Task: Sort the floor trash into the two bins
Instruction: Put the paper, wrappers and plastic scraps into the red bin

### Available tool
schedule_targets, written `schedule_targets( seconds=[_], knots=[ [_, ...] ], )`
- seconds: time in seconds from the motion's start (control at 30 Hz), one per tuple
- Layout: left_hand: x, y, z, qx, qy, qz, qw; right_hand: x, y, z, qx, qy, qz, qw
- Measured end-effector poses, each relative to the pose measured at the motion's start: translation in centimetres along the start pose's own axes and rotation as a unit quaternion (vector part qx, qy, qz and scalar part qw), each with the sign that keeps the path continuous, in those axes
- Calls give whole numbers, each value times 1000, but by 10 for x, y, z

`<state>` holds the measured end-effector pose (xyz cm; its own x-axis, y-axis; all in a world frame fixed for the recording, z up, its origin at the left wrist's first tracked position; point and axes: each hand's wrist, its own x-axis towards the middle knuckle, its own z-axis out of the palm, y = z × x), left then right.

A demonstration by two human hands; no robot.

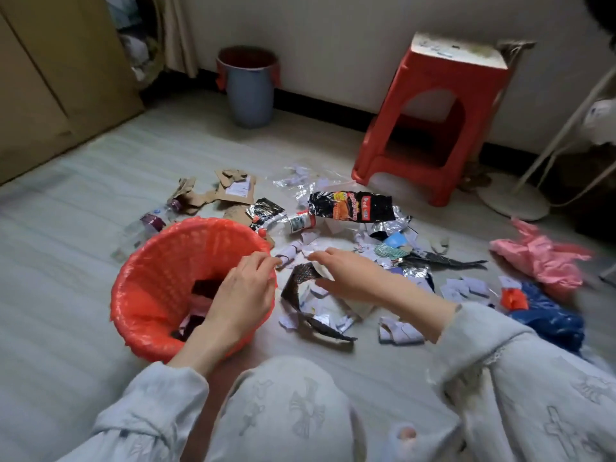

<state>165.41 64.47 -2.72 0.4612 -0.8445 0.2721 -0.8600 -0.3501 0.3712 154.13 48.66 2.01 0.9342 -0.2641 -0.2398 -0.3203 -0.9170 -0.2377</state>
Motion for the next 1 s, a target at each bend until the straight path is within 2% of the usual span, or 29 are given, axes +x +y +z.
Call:
schedule_targets(
  seconds=[0.13, 0.2, 0.37, 0.43, 0.53, 0.63, 0.73, 0.83, 1.0],
  knots=[
    [13, 19, 52, -8, -72, 76, 994, -16, 49, 14, -19, -59, 52, 997],
    [16, 21, 80, -8, -127, 77, 989, -15, 70, 27, -23, -85, 64, 994],
    [22, 11, 163, 76, -242, 11, 967, -3, 133, 102, 58, -96, 104, 988],
    [26, 0, 199, 99, -263, -34, 959, 1, 151, 141, 96, -112, 111, 983],
    [28, -13, 233, 83, -276, -110, 951, 2, 163, 183, 103, -140, 111, 978],
    [29, -24, 255, 46, -272, -172, 946, 5, 167, 212, 102, -135, 96, 981],
    [27, -33, 270, 16, -247, -173, 953, 11, 169, 232, 87, -120, 84, 985],
    [16, -29, 275, 1, -234, -149, 961, 6, 180, 241, 81, -98, 118, 985],
    [-8, -17, 276, 80, -249, -58, 963, -19, 217, 242, 49, -39, 204, 977]
  ],
)
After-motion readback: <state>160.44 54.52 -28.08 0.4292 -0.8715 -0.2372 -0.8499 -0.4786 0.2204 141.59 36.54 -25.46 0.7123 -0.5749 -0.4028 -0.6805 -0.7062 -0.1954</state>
